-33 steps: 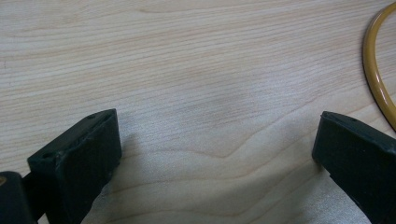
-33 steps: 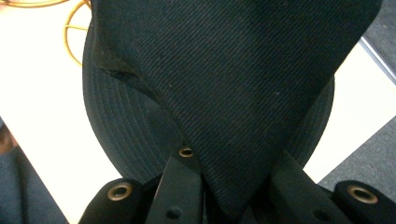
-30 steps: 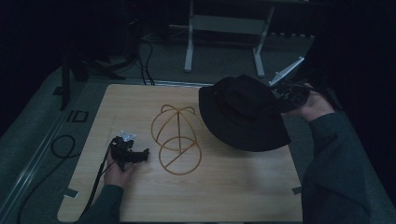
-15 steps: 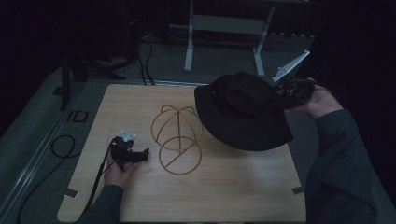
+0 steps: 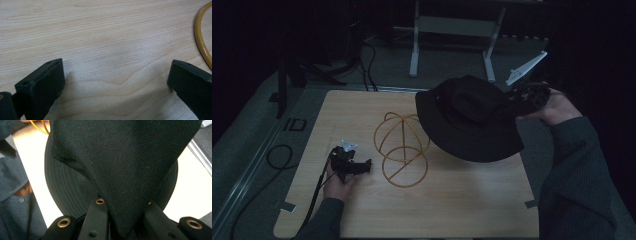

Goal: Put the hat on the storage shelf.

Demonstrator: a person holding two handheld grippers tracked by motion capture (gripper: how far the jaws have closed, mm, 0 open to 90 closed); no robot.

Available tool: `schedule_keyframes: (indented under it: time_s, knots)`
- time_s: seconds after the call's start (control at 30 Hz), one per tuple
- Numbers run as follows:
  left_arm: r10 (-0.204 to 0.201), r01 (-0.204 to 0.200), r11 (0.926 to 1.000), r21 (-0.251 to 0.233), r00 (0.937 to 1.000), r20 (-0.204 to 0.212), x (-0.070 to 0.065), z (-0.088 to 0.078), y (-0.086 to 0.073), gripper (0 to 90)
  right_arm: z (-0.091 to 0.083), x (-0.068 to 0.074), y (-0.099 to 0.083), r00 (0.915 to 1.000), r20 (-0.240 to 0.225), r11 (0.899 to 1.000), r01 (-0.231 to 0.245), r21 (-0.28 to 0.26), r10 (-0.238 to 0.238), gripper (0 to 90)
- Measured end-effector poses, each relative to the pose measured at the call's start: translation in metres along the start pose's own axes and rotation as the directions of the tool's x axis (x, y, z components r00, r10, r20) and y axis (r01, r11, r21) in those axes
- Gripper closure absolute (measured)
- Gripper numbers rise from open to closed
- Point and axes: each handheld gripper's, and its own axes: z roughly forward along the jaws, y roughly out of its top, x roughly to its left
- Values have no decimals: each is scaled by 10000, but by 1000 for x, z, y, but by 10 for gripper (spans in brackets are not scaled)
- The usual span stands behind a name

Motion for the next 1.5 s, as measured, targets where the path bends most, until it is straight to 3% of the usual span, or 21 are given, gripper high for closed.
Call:
schedule_keyframes:
  time_s: [0.8, 1.5]
  knots:
    - [1, -1, 10000, 1, 10000, -1, 0, 0, 0, 15, -18, 8, 14, 9981, -334, 9961, 492, -734, -518, 854]
    - [-1, 1, 10000, -36, 10000, 4, -1, 0, 0, 15, -10, 22, 53, 9913, -579, 9898, 1133, -860, -1185, 853]
